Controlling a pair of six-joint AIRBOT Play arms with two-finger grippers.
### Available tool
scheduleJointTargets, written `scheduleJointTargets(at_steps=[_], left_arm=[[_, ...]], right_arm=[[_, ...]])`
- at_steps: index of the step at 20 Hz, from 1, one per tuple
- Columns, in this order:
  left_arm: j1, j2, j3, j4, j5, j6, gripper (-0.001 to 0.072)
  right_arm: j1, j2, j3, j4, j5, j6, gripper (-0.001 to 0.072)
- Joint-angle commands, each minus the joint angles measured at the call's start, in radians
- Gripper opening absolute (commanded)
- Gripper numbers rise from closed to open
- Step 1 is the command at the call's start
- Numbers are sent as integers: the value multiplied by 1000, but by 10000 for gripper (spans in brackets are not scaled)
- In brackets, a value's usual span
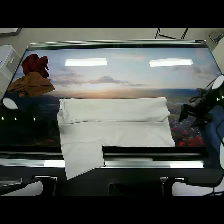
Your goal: Fold the clothes and pants, and hang the long-sleeved shirts on hangers.
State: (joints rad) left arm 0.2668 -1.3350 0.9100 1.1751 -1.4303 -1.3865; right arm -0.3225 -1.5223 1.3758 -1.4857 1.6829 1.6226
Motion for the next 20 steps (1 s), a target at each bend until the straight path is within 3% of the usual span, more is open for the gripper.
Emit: scheduleJointTargets(at_steps=[1, 7, 10, 13, 14, 20], left_arm=[[14, 153, -312, -33, 55, 87, 579], [-58, 198, -486, -193, 154, 150, 576], [-115, 199, -497, -192, 202, 97, 423], [-125, 200, -497, -192, 206, 77, 86], [-125, 200, -497, -188, 196, 78, 26], [-125, 203, -497, -180, 190, 78, 25]], right_arm=[[-23, 91, -166, 4, -47, -24, 608], [-23, 93, -182, 46, -29, -23, 600], [-23, 93, -182, 45, -34, -23, 599], [-23, 93, -199, 44, -61, -24, 599], [-23, 93, -228, 41, -73, -24, 602], [-23, 88, -460, 134, -264, -51, 629]])
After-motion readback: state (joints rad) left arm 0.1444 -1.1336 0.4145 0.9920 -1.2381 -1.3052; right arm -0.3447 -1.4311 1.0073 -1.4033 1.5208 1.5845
